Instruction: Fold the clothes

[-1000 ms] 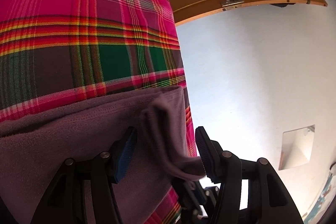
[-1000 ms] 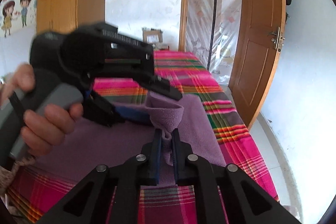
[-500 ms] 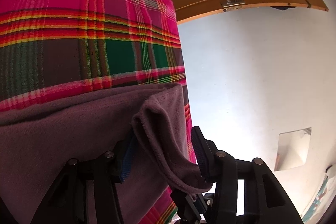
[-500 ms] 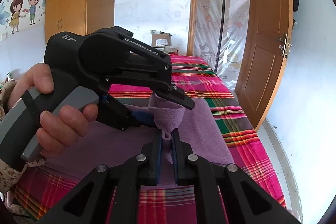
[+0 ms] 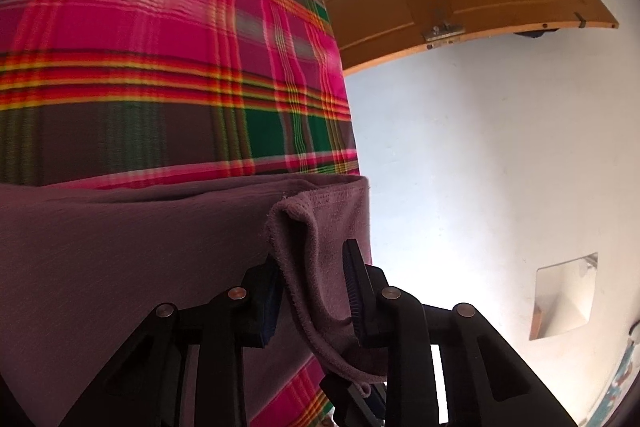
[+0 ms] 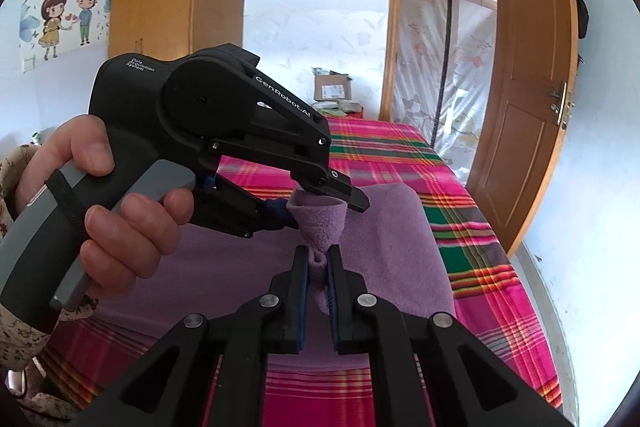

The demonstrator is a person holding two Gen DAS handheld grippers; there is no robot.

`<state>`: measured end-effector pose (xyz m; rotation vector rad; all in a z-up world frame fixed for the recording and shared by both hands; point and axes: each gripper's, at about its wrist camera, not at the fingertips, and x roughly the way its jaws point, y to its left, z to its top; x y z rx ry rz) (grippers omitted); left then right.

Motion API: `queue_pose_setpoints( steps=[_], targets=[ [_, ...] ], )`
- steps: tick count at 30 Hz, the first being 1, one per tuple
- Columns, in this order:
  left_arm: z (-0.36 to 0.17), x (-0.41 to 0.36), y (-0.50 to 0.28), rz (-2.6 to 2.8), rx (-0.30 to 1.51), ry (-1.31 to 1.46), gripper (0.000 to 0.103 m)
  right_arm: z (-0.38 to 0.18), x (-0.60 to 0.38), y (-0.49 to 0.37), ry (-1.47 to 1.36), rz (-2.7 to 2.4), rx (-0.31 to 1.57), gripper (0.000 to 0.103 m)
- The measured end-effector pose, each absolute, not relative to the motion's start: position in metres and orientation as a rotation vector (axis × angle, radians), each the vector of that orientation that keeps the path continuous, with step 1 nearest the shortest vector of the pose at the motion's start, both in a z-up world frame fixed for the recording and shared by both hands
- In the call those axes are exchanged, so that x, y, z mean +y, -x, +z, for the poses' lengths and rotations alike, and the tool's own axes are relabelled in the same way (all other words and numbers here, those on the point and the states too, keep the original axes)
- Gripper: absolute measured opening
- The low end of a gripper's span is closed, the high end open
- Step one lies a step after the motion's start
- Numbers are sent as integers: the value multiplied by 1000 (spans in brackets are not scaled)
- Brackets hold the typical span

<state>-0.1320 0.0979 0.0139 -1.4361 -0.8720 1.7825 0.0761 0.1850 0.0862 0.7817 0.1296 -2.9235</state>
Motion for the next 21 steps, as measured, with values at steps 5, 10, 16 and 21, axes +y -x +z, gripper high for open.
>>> queue_pose_setpoints(
  steps=[5,10,16,21],
  targets=[
    [24,79,123,1822,-886,1413,28,90,168,-79,-757,-2891,148,9],
    [24,60,120,1854,-902,1412,28,89,152,-83,-754,-2851,156,9],
    [17,26,116,1906,-936,1428,28,82,134,-79,-768,-2789,168,9],
    [11,15,116,1925,-946,1448,28,76,124,-74,-791,-2760,184,9]
  ],
)
